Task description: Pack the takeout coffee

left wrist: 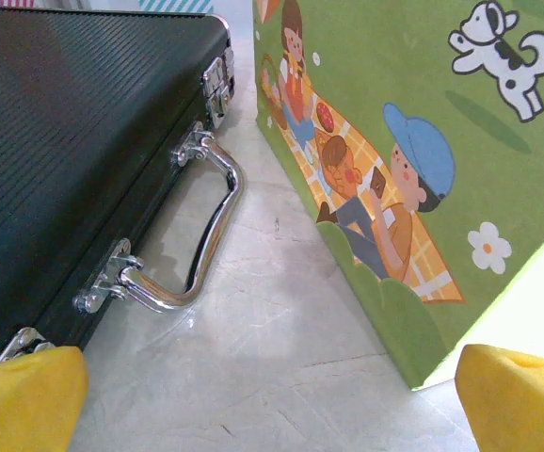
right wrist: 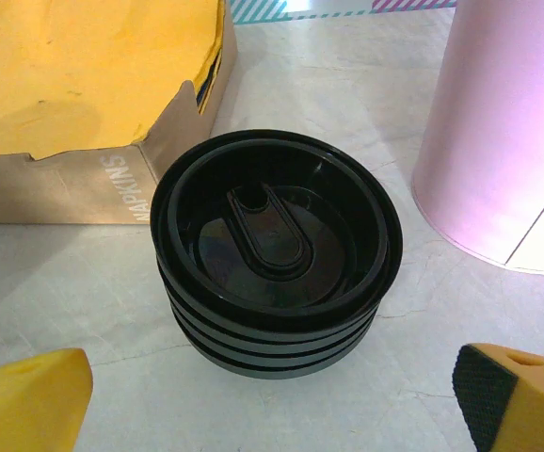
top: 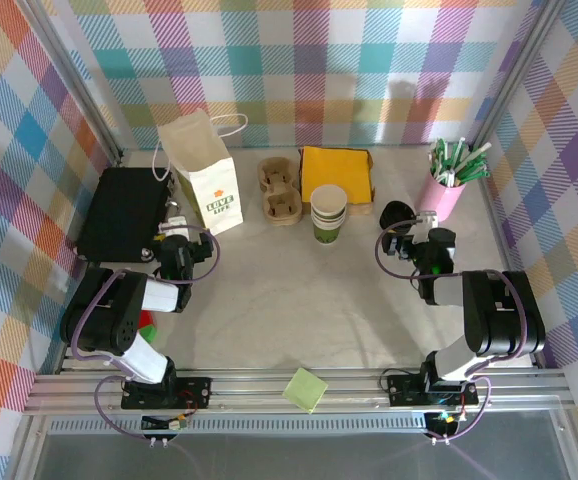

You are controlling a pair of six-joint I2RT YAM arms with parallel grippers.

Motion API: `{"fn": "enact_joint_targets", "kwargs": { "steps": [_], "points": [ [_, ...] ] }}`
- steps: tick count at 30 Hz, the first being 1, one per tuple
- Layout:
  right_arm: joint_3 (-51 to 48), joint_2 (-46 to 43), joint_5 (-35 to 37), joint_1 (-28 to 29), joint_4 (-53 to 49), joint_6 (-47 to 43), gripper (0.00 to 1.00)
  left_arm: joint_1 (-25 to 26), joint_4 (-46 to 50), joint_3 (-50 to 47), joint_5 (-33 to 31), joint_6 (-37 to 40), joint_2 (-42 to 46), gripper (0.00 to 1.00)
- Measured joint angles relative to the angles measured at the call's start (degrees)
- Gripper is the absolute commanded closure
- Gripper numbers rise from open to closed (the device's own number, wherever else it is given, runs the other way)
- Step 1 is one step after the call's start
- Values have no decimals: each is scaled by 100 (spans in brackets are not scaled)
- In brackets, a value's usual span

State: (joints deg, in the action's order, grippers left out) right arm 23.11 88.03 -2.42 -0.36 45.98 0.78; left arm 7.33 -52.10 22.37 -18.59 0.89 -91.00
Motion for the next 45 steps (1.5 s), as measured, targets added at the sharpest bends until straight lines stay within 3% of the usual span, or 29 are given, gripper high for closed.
{"fn": "enact_joint_targets", "kwargs": {
  "steps": [45],
  "points": [
    [0,-11,74,0,-9,4,1,2,-13,-63,-96,0,37,0]
  ]
}}
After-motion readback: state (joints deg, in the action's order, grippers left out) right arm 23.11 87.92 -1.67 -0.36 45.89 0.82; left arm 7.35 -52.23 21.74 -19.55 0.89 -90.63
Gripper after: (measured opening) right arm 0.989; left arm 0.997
